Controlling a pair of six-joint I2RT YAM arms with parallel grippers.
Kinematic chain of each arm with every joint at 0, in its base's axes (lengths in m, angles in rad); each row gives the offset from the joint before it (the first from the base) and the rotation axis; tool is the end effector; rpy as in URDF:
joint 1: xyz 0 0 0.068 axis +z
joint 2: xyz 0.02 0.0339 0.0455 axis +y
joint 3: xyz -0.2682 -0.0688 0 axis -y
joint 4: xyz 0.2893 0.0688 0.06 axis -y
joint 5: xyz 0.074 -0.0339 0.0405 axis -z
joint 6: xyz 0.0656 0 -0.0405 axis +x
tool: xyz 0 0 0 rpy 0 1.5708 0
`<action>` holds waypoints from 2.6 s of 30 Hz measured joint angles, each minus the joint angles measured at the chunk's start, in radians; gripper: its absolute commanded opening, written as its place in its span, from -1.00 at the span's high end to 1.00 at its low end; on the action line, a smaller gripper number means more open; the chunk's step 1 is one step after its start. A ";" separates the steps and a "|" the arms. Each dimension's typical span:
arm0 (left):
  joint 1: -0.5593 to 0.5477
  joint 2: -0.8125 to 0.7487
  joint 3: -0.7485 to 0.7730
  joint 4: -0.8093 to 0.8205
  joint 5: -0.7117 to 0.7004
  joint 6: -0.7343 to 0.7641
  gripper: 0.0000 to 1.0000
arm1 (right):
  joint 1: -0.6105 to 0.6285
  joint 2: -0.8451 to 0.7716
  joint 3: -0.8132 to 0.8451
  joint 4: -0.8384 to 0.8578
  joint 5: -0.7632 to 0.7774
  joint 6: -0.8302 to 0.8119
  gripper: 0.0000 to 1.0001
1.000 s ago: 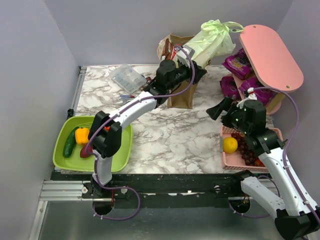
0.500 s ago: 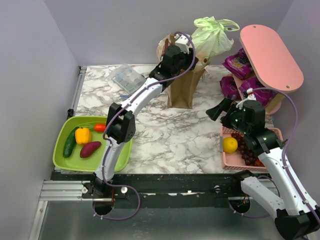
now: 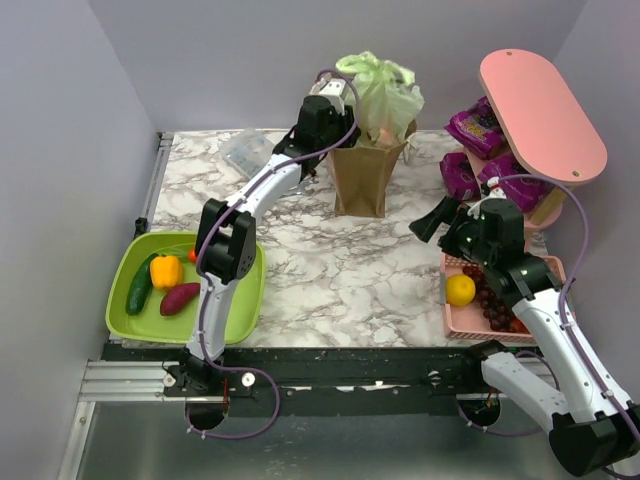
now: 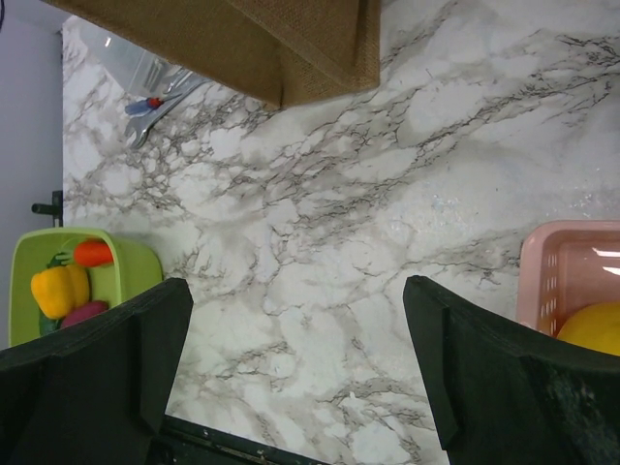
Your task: Place the food into the grocery bag and tie it
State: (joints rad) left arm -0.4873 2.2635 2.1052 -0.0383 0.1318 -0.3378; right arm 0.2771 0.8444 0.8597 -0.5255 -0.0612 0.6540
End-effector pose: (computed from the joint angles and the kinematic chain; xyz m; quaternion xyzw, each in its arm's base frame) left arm 0.5462 -0.2992 0.3064 0.0993 0.7661 -0.3004 0.5594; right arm 0.2412 0.0728 0.3103 0.1463 0.8499 0.2505 0.4399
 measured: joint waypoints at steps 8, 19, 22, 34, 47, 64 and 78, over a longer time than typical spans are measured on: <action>-0.014 -0.195 -0.318 -0.012 0.037 -0.003 0.34 | 0.000 0.006 0.000 0.000 -0.002 -0.005 -0.99; -0.075 -0.506 -0.344 -0.121 0.056 0.067 0.26 | 0.000 0.106 0.158 0.018 -0.032 -0.019 -0.98; -0.077 -0.582 -0.338 -0.145 0.060 0.069 0.19 | 0.000 0.141 0.230 0.058 -0.055 -0.020 -0.96; -0.076 -0.931 -0.559 -0.267 0.035 0.066 -0.97 | 0.000 0.288 0.397 0.206 -0.138 -0.015 -0.93; -0.044 -1.328 -0.966 -0.428 -0.186 0.068 -0.97 | 0.000 0.294 0.408 0.249 -0.196 -0.027 -1.00; 0.002 -1.787 -1.285 -0.547 -0.490 0.138 -0.97 | 0.000 0.064 0.129 0.285 -0.182 -0.023 -1.00; 0.004 -1.984 -1.465 -0.486 -0.616 0.156 -0.97 | 0.000 -0.100 -0.076 0.269 -0.138 -0.020 -1.00</action>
State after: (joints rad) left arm -0.4835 0.2790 0.6399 -0.5240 -0.4847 -0.1814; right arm 0.2771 0.7448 0.7834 -0.2565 -0.1989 0.6342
